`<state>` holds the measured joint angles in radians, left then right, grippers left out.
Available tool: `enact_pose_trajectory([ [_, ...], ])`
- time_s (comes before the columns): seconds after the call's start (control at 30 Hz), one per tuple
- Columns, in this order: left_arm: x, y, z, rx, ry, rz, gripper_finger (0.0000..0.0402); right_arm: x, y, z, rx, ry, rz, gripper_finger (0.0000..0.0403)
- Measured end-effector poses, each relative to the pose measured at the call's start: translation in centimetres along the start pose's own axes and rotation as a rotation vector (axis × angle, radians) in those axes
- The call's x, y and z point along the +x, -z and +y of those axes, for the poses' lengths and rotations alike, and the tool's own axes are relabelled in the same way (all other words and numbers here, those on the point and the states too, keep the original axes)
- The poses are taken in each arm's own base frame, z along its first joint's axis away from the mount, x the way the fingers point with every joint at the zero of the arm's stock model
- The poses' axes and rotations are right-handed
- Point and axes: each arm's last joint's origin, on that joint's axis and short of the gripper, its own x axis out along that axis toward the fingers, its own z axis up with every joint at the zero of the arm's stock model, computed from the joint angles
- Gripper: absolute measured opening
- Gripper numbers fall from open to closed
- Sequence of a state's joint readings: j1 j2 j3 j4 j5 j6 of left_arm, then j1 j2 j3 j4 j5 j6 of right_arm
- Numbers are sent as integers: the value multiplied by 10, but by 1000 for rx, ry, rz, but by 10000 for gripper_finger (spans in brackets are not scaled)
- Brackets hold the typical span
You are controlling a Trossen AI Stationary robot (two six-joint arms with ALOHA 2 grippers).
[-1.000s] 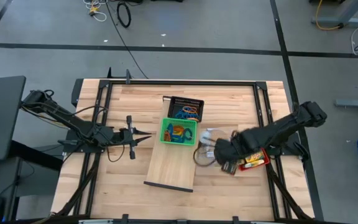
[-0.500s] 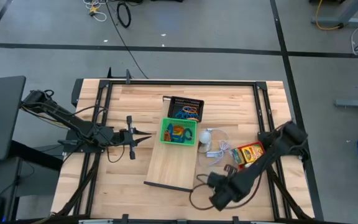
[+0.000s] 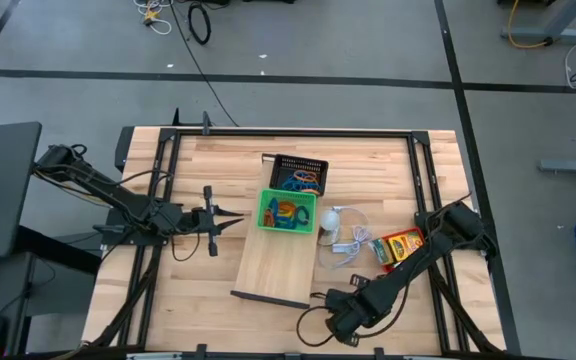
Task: Pick & Place Office Desk Supplies
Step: Put the red bin on the shelf
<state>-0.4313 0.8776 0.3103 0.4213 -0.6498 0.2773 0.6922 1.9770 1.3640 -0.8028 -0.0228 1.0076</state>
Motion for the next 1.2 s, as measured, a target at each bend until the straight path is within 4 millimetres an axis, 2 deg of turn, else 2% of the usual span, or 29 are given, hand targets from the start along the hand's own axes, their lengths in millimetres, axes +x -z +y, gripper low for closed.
enact_pose_trajectory([
  [0.13, 0, 0, 0, 1, 1, 2, 50, 0, -8, -3, 28, -15, -17, 26],
  [0.23, 0, 1, 0, 6, 2, 7, 50, 0, -13, -6, 88, -8, -30, 45],
  [0.4, 0, 1, 0, 6, 2, 7, 50, -1, -14, -10, 104, 12, -18, 110],
  [0.5, 0, 1, 0, 6, 3, 7, 50, -3, -15, -17, 140, 29, 51, 153],
  [0.63, 0, 1, 0, 6, 4, 10, 50, -21, -10, -27, 249, 159, 140, 191],
  [0.77, 0, 1, 0, 5, 5, 10, 50, -47, 0, -26, 284, 305, 191, 198],
  [0.83, 0, 1, 0, 6, 5, 11, 50, -52, 2, -25, 309, 330, 200, 198],
  [0.97, 0, 1, -1, 6, 11, 10, 50, -50, 7, -27, 334, 356, 209, 198],
  [1.2, 0, 1, -1, 5, 12, 9, 50, -39, 12, -41, 382, 453, 247, 198],
])
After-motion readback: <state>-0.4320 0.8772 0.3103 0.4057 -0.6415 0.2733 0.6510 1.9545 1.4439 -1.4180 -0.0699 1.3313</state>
